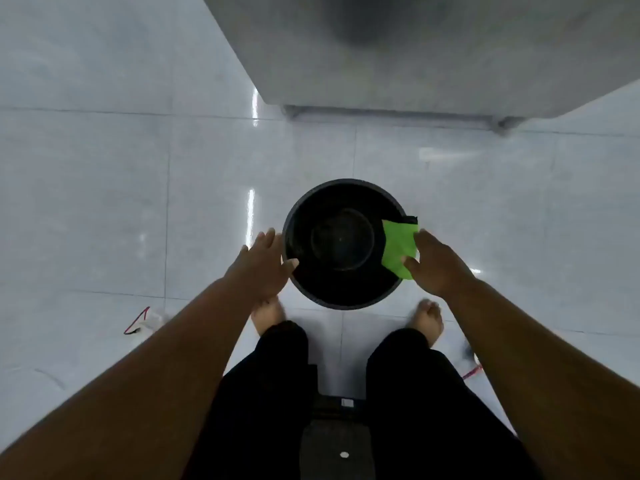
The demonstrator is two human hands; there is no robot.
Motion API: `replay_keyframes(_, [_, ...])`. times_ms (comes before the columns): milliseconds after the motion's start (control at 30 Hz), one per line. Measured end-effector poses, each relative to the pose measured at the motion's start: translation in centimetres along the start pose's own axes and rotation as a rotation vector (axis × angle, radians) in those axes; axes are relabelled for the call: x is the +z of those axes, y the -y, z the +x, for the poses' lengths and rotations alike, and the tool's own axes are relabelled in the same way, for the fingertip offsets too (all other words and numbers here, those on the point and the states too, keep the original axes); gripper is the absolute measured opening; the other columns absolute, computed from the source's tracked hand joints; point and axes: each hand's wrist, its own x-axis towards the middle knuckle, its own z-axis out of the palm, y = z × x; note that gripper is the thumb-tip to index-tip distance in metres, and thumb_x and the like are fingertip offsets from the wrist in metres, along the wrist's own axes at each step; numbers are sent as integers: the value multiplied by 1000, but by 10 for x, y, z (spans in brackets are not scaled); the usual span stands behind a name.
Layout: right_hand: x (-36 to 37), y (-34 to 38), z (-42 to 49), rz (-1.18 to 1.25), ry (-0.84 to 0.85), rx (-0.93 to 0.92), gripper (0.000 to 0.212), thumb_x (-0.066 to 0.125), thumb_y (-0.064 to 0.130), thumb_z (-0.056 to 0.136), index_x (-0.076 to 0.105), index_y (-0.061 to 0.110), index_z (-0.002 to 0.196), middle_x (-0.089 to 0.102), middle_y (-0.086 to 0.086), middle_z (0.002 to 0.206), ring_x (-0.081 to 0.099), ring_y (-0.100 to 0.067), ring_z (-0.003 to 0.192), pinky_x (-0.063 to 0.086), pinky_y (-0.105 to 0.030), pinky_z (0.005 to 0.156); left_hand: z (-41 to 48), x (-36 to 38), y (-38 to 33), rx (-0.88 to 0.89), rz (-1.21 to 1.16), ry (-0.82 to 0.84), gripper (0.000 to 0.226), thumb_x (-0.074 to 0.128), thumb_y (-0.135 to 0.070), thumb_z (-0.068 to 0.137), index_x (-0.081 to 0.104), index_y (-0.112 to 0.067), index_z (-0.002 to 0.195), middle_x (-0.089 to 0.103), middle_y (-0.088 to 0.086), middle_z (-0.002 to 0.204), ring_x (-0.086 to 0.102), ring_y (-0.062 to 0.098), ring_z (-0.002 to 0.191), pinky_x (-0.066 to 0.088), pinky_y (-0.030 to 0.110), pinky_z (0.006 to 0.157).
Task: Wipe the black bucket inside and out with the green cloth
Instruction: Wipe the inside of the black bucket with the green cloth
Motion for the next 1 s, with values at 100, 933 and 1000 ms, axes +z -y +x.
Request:
replay_keyframes(100, [40,-11,45,15,-165,-59,67,51,27,97,20,4,152,7,-10,165,17,-27,151,34,-41,115,55,45,15,30,-25,-80,73,37,-45,100,5,-9,155,0,12,164,0,29,152,11,49,122])
replay_keyframes(933, [126,-49,101,-144,-674,-391,77,49,31,92,13,0,153,-5,-16,164,-5,-31,152,12,-36,118,129,175,36,163,92,-913,69,33,-47,98,30,0,148,17,19,161,10,34,151,15,50,121])
replay_keyframes(1000, [122,-54,85,-147,-596,-392,76,45,32,91,15,0,153,-6,-15,164,-4,-29,152,16,-39,122,111,191,34,285,171,-877,72,28,-53,97,33,-2,147,23,16,160,10,31,151,12,48,122])
